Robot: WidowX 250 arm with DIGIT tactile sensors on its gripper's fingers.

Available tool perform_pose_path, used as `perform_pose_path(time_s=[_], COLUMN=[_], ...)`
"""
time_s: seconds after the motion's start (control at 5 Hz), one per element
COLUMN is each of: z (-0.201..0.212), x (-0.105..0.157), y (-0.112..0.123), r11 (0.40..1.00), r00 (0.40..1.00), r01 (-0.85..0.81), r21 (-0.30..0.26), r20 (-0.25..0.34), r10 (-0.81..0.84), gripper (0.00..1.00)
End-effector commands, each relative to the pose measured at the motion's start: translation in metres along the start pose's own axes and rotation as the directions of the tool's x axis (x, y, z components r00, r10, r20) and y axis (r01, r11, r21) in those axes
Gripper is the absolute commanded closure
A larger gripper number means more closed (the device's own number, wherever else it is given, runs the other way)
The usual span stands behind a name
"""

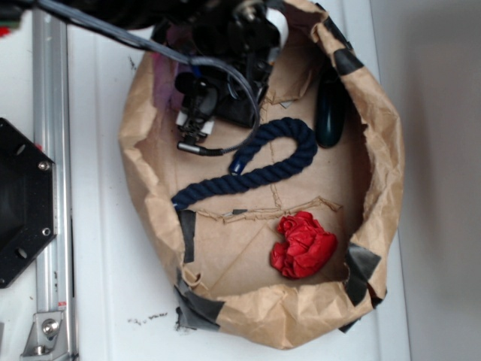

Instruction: Grab the black box.

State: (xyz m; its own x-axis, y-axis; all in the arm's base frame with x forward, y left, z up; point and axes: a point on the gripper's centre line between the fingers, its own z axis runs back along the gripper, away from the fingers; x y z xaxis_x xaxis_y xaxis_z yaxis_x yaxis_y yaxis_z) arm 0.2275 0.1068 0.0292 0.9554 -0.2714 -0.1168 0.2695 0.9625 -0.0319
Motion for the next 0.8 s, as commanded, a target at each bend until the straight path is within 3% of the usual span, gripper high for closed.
perform_pose_path(time_s=[0.0,0.2,0.6], z=[0.004,0.009,0.007], x=[0.022,0.027,0.028], y=[-0.013,-0.029,-0.024], r11=[0.996,0.987,0.988], r00=[0.997,0.990,0.997], r01=[0.080,0.139,0.078], r21=[0.045,0.079,0.132], r20=[0.019,0.005,-0.009], r10=[-0.081,-0.140,-0.078], gripper=[0.00,0.00,0.00])
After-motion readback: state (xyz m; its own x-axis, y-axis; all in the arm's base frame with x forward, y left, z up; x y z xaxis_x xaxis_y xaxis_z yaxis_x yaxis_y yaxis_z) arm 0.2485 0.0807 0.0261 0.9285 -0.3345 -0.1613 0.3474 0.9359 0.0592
